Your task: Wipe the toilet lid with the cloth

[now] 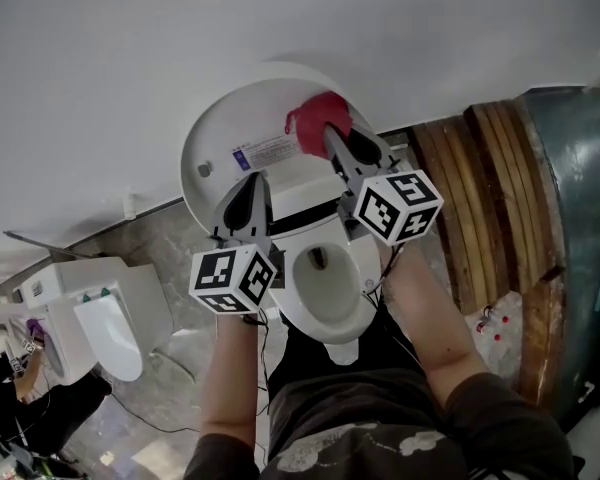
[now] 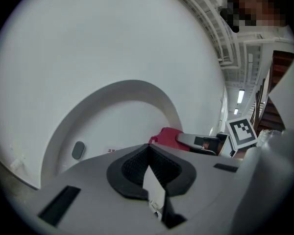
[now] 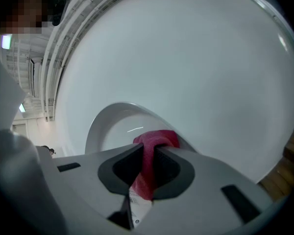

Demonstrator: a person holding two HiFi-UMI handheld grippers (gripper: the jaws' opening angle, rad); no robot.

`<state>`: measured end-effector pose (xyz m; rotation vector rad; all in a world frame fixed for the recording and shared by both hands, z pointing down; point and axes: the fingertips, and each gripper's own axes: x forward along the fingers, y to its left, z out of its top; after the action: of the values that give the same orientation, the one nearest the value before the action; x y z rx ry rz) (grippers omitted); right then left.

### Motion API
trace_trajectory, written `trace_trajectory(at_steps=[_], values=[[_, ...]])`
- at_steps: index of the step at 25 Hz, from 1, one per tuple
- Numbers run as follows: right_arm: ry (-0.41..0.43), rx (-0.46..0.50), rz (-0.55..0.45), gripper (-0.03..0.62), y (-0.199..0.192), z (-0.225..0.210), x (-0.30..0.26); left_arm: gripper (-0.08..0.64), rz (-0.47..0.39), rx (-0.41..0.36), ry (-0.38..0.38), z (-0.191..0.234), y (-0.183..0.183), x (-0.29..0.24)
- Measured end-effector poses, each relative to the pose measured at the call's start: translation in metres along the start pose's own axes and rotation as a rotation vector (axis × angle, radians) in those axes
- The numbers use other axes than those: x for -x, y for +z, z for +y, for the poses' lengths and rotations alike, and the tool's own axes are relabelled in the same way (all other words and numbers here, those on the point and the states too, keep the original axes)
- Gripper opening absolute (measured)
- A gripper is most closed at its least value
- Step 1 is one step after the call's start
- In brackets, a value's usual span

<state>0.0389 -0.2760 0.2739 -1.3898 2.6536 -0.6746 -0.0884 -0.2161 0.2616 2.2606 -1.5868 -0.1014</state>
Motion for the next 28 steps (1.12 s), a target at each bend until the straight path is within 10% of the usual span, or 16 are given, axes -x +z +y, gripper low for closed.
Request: trace_trajectory(at_steps=[17,28], values=[[0.368,0.189,0.152,0.049,-0.106,0.181,-0.063,0.006,-0.019,0.078,0.198,0.112,-0.034,0.096],[0.257,0.167,0.101,0.049,-0.103,0.108,-0.067,0.006,0.02,0.055,0.152,0.095,-0.066,0.081]])
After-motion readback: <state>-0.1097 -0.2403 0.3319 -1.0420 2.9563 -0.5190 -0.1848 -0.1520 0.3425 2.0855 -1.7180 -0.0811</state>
